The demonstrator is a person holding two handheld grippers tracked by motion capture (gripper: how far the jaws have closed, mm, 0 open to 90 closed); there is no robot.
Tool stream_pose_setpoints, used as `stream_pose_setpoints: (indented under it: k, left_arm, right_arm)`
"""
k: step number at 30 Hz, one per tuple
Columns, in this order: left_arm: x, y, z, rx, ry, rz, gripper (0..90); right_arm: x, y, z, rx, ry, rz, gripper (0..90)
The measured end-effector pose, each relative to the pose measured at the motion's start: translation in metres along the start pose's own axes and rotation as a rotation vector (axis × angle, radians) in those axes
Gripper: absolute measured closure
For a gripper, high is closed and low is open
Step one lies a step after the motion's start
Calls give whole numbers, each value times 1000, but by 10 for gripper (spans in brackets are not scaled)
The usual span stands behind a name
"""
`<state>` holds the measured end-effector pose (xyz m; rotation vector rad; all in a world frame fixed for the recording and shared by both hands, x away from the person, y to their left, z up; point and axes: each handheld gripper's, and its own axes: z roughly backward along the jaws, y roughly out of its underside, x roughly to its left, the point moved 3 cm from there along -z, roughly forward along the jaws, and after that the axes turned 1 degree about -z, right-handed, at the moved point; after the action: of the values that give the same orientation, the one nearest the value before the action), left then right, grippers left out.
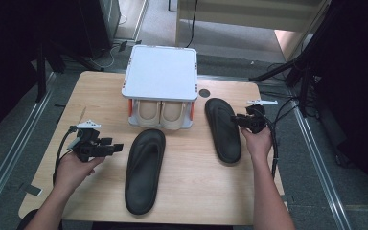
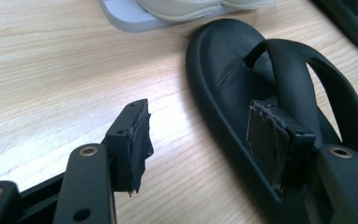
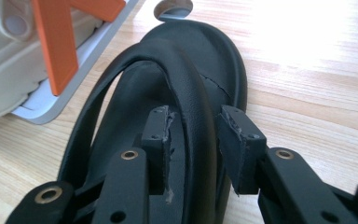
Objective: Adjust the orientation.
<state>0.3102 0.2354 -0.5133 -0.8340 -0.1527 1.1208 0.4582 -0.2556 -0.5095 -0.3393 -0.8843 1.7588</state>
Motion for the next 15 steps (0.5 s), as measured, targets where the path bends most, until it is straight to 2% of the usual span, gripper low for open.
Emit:
stream_pose_setpoints:
  k: [10, 11, 15]
  left_arm:
    - [3, 9, 8, -16, -26, 25, 397]
    - [3, 9, 9, -15, -26, 25, 397]
    - [3, 9, 9, -13, -26, 21, 397]
  right_arm:
    - [-4, 0, -22, 46, -2, -14, 657]
    - [-4, 0, -24, 65, 4, -11, 671]
    - [-3, -1, -25, 74, 3, -10, 712]
